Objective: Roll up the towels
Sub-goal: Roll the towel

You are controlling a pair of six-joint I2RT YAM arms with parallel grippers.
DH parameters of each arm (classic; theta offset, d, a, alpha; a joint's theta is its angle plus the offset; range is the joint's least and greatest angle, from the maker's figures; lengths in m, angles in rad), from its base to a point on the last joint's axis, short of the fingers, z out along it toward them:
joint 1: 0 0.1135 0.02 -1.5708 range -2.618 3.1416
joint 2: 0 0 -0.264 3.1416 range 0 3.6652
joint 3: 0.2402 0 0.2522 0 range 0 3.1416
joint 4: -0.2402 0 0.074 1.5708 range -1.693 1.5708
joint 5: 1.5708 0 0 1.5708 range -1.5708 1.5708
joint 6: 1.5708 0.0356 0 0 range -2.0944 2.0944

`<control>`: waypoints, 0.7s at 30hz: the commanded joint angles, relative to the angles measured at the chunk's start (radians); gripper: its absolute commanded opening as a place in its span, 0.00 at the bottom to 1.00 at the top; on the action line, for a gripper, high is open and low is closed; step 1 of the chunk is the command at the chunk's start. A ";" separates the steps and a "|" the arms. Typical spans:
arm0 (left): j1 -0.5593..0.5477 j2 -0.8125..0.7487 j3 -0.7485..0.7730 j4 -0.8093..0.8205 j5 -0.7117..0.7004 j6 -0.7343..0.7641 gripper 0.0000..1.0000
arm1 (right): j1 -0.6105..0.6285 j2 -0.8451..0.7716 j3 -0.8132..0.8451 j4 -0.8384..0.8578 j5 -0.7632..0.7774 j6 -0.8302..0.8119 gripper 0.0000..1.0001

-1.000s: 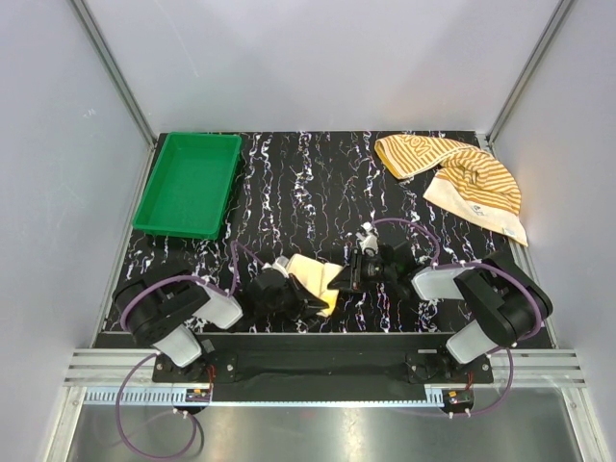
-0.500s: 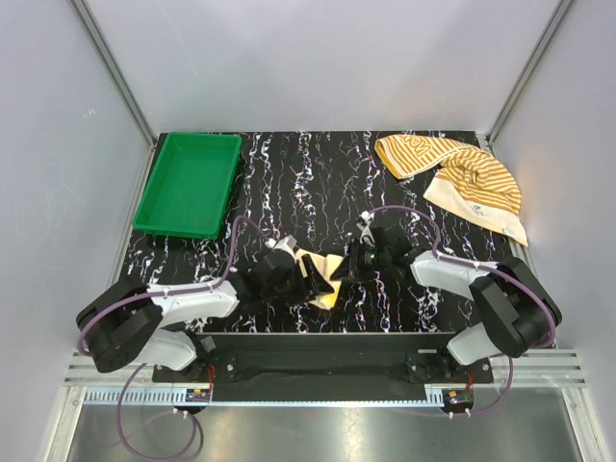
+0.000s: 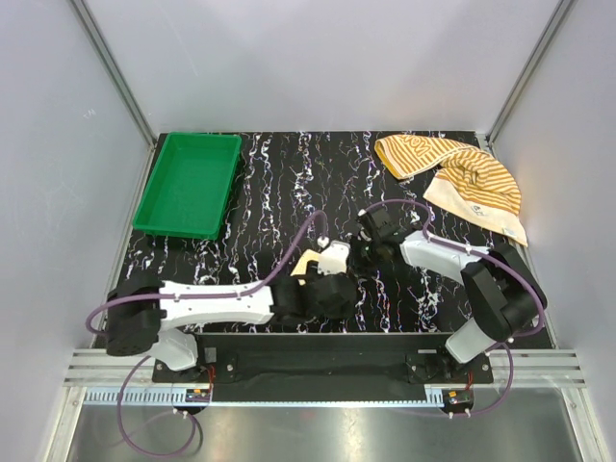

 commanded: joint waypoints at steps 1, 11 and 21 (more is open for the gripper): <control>-0.018 0.076 0.049 -0.032 -0.114 0.097 0.71 | 0.010 0.033 0.057 -0.096 0.032 -0.022 0.01; -0.038 0.252 0.137 -0.030 -0.140 0.144 0.69 | 0.012 0.039 0.060 -0.116 0.027 -0.028 0.01; -0.047 0.317 0.138 -0.030 -0.139 0.138 0.25 | 0.010 0.053 0.061 -0.111 0.009 -0.028 0.01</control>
